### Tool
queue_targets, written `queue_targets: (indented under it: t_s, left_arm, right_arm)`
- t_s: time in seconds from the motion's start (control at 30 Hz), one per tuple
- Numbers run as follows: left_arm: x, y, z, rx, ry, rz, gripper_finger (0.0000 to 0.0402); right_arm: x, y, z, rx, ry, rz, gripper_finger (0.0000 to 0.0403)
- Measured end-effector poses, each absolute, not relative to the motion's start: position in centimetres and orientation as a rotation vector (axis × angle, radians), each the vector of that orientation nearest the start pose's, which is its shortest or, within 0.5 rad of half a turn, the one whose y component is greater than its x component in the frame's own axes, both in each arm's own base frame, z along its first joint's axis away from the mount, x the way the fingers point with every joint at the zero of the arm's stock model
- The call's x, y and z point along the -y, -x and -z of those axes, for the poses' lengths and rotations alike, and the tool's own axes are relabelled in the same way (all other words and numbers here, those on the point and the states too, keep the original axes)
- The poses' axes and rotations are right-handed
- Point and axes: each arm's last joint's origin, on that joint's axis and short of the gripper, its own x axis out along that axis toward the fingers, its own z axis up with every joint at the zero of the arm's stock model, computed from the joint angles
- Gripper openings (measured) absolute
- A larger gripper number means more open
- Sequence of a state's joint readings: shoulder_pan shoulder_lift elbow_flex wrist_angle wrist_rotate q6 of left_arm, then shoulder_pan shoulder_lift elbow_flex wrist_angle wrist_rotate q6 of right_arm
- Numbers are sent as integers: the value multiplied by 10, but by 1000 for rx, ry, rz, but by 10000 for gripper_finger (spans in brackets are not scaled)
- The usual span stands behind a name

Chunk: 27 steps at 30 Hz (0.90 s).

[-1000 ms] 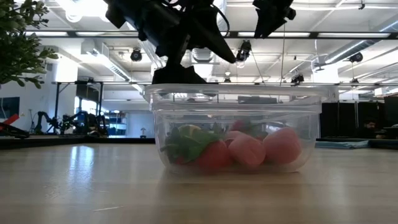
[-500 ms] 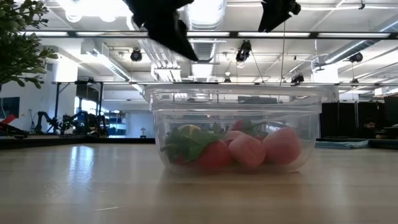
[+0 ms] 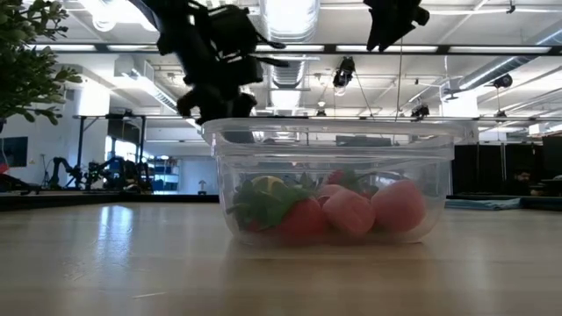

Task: Pick and placing Produce into tupperware
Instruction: Put the banana into the transparent bin

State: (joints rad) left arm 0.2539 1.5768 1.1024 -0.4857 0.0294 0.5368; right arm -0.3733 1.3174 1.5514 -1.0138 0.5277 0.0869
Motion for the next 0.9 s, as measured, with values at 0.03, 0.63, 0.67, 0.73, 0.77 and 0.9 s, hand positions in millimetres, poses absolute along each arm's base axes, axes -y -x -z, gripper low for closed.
queue_targets:
  t_s: [0.03,0.63,0.67,0.73,0.77,0.9]
  left_arm:
    - [-85,-316,-227,-969,-357,45,237]
    - [-100,-335,-183,-1040,-433,126,237]
    - [-101,-335,-181,-1044,-431,128,237]
    - [-101,-336,-177,-1056,-427,132,237]
    - [-101,-336,-174,-1066,-425,137,238]
    - [-102,-338,-164,-1094,-434,152,238]
  right_arm:
    - [103,-222,-409,-763,-19,895,224]
    - [107,-221,-402,-763,-63,946,224]
    - [107,-221,-402,-762,-67,948,224]
    - [107,-221,-402,-760,-71,949,224]
    - [107,-221,-402,-760,-71,949,224]
    - [107,-221,-402,-757,-78,951,224]
